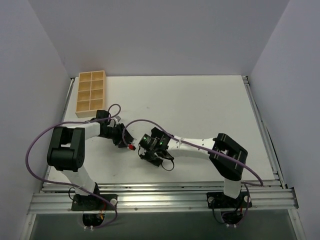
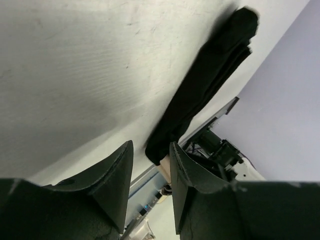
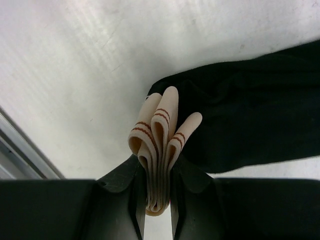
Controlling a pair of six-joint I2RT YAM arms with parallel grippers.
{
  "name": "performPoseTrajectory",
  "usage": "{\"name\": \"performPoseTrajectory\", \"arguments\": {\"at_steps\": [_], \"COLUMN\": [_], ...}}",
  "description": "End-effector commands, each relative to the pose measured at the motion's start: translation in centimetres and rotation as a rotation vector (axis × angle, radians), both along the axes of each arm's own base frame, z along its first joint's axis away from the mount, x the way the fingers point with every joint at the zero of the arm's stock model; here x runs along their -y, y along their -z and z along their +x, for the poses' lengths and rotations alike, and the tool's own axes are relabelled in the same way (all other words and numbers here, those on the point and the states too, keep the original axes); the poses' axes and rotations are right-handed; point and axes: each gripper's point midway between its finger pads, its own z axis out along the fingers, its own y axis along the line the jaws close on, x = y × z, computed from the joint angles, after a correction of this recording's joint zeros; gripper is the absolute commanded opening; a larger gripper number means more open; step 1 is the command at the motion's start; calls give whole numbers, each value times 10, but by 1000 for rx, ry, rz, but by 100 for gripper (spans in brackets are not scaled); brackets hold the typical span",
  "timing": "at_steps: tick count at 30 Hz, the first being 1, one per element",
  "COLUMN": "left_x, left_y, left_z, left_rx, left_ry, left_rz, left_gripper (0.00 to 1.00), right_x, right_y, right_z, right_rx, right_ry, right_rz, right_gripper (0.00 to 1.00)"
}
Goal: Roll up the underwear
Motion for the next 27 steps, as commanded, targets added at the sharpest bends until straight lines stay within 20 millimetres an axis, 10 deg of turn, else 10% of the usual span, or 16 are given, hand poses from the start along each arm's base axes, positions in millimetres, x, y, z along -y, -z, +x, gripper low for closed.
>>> {"name": "performPoseTrajectory", "arguments": {"at_steps": [1,27], "left_x": [-6,25], "left_y": [-13,-59], "left_z": [14,13], "left_rx": [182,549], "left_ry": [-1,297], "left_rz": [34,-6], "left_gripper": [43,49], "right_x": [-8,3], "right_y": [-3,4], "right_z": [6,60], "right_rx": [-166,-757], "right_ry": [18,229], "right_rz": [60,444], "right_gripper": [0,0]}}
